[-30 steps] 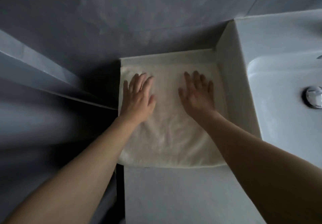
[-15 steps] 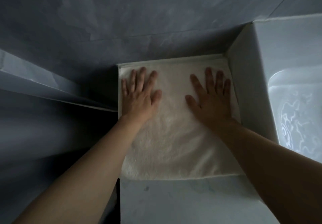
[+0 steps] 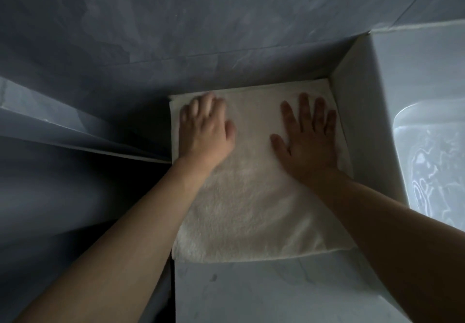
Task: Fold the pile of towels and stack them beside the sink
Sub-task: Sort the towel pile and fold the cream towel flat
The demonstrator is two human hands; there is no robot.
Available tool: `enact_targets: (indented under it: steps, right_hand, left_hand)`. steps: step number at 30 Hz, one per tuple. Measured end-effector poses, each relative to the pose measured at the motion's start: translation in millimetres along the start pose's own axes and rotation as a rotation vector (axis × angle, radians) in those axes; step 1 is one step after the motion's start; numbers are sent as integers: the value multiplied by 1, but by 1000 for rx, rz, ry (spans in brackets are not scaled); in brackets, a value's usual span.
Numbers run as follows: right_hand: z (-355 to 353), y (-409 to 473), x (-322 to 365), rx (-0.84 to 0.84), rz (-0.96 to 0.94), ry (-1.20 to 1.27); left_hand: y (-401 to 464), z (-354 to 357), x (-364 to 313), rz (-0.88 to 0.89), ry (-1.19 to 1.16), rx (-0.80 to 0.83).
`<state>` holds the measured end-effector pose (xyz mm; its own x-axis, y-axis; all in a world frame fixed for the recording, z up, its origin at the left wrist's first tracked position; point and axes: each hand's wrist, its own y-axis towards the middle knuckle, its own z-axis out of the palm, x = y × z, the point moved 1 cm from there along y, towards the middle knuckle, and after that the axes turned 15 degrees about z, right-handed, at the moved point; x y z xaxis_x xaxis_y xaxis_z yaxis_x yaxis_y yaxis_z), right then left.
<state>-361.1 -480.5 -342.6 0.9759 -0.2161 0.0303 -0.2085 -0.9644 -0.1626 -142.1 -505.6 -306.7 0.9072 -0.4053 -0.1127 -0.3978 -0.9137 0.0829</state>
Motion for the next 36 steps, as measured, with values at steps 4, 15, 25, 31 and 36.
enact_targets:
  steps: [4,15,25,31,36]
  right_hand:
    - [0,0,0,-3,11,16]
    - [-13,-20,3,-17,85,99]
    - [4,-121,-39,84,-12,30]
    - [-7,-126,-27,107,87,-15]
    - [3,-150,-6,221,19,-5]
  left_hand:
    - [-37,27,1,-115,-70,165]
    - [-108,13,-40,34,-43,306]
    - [-147,17,-71,65,-47,247]
    - [-168,6,-38,-89,6,248]
    - [-184,14,-95,83,-75,237]
